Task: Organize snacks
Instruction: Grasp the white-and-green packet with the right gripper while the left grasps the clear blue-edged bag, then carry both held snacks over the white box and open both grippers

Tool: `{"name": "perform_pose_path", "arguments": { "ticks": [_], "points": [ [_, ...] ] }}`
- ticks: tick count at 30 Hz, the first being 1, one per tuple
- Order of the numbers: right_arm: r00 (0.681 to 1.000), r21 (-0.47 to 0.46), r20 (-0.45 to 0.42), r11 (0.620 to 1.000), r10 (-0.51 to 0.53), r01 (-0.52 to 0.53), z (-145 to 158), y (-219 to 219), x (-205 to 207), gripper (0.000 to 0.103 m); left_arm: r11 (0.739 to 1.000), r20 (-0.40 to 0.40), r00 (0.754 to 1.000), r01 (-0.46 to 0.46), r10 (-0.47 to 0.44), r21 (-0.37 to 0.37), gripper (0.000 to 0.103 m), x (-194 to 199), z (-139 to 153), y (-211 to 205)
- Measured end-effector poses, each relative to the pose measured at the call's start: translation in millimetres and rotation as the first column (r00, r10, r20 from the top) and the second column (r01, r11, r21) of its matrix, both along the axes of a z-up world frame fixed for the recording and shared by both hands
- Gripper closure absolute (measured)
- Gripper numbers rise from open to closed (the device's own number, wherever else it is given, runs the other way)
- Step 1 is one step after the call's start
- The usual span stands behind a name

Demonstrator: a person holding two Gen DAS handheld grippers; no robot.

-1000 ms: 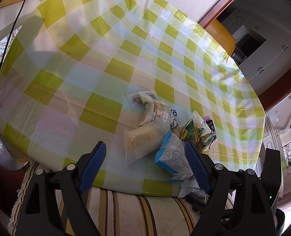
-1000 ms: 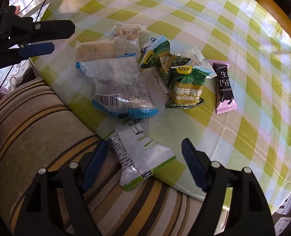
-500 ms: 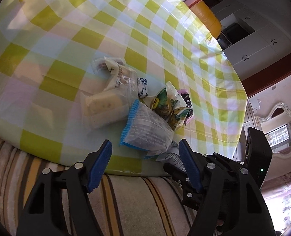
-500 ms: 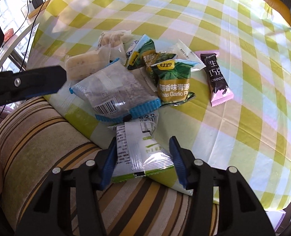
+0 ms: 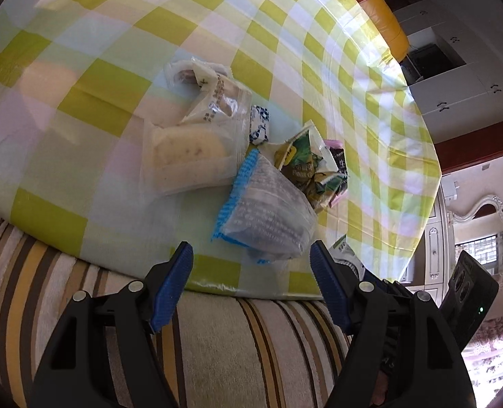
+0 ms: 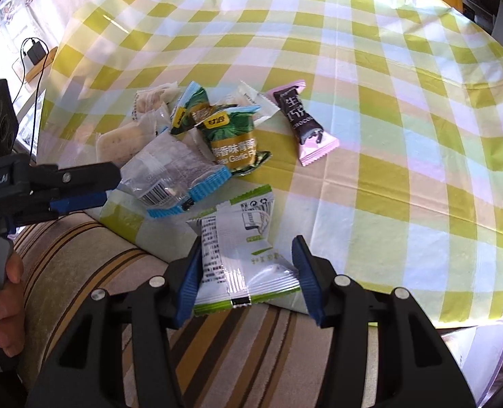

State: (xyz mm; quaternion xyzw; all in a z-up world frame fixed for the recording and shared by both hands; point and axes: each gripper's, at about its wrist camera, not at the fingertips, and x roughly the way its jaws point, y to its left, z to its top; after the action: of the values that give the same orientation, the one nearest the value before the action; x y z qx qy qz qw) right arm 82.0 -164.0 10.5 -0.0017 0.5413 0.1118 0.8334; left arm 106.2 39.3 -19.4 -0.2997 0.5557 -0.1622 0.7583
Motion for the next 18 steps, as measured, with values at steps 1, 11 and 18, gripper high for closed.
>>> {"name": "perform_pose_path", "arguments": {
  "ticks": [1, 11, 18],
  "points": [
    [1.0, 0.005, 0.002, 1.0, -0.015, 0.015, 0.1, -4.3, -0.6, 0.051, 1.0, -0.001, 1.0, 0.01, -0.01, -0.008, 0.034, -1.6, -0.3, -3.0],
    [0.995, 0.023, 0.025, 0.995, -0.096, 0.096, 5.9, -29.9, -7.4, 0.051, 1.0, 0.008, 1.0, -0.013, 0.013, -0.012, 0.041, 30.7, -9.4, -27.7],
    [0.988, 0.027, 0.039, 0.989, -0.149, 0.148, 9.3, -44.8, -12.3, 0.051, 0.999, 0.007, 0.999, -0.038, 0.038, -0.027, 0.065, 38.3, -13.5, -27.4]
  ]
}}
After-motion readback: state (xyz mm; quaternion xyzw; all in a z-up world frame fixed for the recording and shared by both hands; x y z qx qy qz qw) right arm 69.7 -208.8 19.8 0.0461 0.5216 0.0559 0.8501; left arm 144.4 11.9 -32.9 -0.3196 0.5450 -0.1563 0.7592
